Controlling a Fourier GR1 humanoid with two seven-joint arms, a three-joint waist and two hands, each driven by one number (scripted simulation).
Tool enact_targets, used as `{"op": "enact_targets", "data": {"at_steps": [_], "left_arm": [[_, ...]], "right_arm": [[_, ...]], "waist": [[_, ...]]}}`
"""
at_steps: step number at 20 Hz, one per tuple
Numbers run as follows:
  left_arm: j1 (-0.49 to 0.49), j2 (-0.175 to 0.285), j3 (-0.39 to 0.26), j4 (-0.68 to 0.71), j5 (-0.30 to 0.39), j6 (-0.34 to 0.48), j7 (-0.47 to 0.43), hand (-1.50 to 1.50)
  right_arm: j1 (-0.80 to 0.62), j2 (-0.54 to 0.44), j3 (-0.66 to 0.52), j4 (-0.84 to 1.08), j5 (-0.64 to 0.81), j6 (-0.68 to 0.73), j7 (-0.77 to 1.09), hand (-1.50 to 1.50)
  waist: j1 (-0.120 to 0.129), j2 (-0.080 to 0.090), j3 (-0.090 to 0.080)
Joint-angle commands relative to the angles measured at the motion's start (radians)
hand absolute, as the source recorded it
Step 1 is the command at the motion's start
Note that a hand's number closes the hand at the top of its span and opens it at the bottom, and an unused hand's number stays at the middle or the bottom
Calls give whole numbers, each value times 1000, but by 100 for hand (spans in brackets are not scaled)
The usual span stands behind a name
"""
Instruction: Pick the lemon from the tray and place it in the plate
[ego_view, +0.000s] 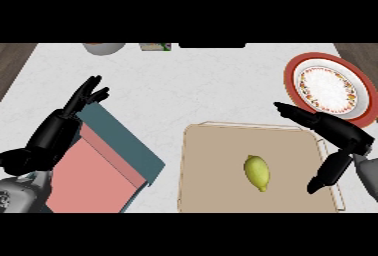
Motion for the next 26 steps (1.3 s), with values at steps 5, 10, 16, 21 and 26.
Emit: {"op": "enact_targets", "data": {"at_steps": [5,10,16,21,26], "left_arm": [[28,-67,-5,-39,-60,10,15,0],[43,-40,71,-62,-47,-76,33,0],[67,-115,56,-69,-107,-79,29,0],[16,-108,145,-6,-86,-155,27,0],[-16,-149,146,12,-134,-150,41,0]], "right_arm": [[-46,-78,-25,16,29,160,126,-150],[-139,-54,-101,194,49,260,108,-150],[-149,-9,-123,332,168,286,-32,-150],[-171,70,-105,294,227,291,18,-150],[-139,99,-66,281,329,299,-56,-150]], "waist": [[4,0,0],[13,2,1],[13,3,1],[8,2,1],[6,2,1]]}}
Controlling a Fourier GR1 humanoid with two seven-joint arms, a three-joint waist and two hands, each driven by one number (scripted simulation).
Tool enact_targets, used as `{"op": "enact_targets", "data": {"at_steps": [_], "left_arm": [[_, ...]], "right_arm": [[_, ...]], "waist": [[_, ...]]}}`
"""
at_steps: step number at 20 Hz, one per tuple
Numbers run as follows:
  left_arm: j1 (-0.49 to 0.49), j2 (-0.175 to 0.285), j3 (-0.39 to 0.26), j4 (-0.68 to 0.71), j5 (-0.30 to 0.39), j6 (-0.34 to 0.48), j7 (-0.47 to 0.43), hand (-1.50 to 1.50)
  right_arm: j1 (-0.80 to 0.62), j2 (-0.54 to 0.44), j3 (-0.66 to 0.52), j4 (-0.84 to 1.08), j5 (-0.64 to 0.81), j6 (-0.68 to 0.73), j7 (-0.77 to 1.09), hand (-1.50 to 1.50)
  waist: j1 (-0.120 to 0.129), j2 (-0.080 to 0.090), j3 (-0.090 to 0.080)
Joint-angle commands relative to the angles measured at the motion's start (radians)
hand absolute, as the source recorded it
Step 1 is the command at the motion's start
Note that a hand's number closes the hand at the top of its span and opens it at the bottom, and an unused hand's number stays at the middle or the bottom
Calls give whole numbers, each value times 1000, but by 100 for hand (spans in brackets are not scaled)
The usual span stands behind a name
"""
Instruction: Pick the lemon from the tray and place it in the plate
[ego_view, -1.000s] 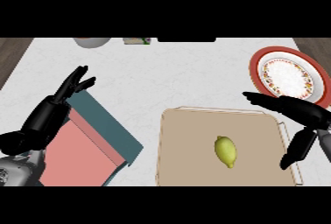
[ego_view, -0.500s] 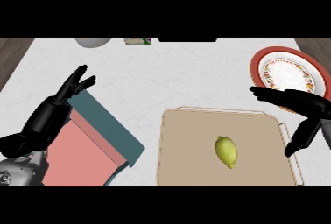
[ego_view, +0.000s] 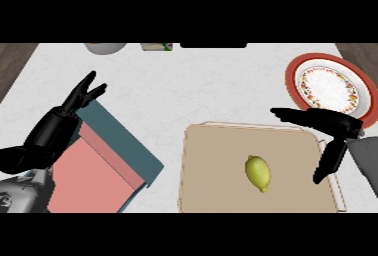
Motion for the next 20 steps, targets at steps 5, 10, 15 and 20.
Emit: {"op": "enact_targets", "data": {"at_steps": [5,10,15,20], "left_arm": [[40,-47,23,-31,-62,-25,7,0],[21,-60,32,-17,-72,-50,23,0],[42,-77,49,9,-97,-77,-46,0],[-8,-68,100,4,-79,-102,26,0]], "right_arm": [[54,68,31,-19,144,-13,-59,-150],[41,134,75,36,218,-34,-84,-150],[19,169,91,90,277,-40,-133,-150],[108,172,117,-39,299,-8,-89,-150]], "waist": [[-1,0,0],[2,1,0],[5,2,0],[-3,0,0]]}}
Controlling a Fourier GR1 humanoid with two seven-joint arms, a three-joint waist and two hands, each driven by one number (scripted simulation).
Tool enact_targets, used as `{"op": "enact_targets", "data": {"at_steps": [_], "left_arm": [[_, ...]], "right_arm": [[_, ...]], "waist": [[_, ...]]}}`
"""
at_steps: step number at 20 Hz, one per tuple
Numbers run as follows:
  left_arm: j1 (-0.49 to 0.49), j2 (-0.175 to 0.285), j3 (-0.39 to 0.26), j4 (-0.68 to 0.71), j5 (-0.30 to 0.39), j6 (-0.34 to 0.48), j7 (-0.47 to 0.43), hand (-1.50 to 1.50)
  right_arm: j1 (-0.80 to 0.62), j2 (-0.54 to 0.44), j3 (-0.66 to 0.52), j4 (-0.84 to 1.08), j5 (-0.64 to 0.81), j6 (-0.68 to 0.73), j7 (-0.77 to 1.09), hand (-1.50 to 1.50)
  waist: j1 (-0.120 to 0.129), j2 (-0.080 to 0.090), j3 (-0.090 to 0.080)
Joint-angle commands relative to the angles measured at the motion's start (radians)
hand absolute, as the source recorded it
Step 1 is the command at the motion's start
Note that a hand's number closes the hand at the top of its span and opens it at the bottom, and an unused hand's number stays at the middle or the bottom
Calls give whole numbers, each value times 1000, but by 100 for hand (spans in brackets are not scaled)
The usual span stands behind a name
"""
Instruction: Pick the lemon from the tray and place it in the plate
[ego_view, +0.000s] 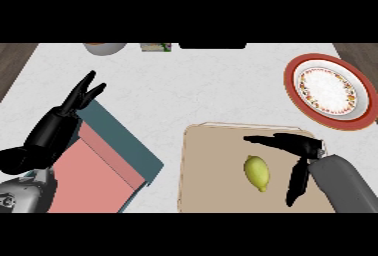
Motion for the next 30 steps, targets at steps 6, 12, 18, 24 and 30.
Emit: {"op": "enact_targets", "data": {"at_steps": [6,12,18,24,30], "left_arm": [[31,-38,2,-64,-19,-17,34,0],[37,-44,9,-6,-43,-26,-15,0],[13,-48,2,10,-59,-42,-20,0],[-4,-37,19,-13,-50,-35,-11,0],[-28,-43,2,-15,-45,-48,-7,0]], "right_arm": [[86,63,55,30,122,-87,-80,-150],[94,97,92,-87,164,-166,-146,150],[-14,194,-34,66,208,-317,84,150],[-89,59,-216,106,295,-520,427,150],[-245,25,-288,135,436,-724,808,150]], "waist": [[6,5,4],[0,5,3],[15,12,3],[29,37,-17],[84,39,-15]]}}
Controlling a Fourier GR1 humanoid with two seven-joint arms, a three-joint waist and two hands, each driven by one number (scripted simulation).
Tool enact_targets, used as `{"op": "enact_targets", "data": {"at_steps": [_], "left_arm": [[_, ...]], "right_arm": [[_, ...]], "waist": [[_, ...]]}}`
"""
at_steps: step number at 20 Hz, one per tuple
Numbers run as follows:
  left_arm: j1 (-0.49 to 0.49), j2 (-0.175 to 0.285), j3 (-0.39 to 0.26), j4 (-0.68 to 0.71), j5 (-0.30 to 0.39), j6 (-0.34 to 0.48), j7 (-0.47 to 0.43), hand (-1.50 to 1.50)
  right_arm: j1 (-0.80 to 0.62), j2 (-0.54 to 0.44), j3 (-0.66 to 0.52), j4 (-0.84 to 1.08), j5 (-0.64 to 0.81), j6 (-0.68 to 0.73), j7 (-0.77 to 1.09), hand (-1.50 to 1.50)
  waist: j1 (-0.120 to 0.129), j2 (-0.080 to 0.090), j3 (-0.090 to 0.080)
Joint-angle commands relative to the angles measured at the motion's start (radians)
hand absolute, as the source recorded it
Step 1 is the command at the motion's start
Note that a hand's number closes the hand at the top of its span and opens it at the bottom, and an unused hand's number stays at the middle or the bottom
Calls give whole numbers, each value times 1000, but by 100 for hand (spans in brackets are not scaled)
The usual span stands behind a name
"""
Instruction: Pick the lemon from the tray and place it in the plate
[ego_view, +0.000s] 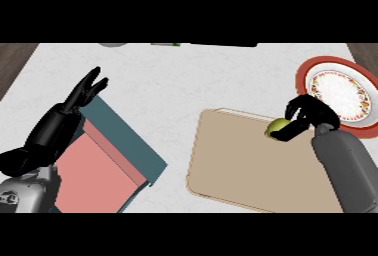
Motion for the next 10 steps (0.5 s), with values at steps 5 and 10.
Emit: {"op": "enact_targets", "data": {"at_steps": [5,10], "left_arm": [[-31,-13,-50,11,3,-35,3,0],[-60,-26,-79,19,-1,-47,14,0]], "right_arm": [[-256,-15,-51,84,252,-274,568,150],[-447,5,-33,173,415,-337,887,150]], "waist": [[94,23,4],[122,24,8]]}}
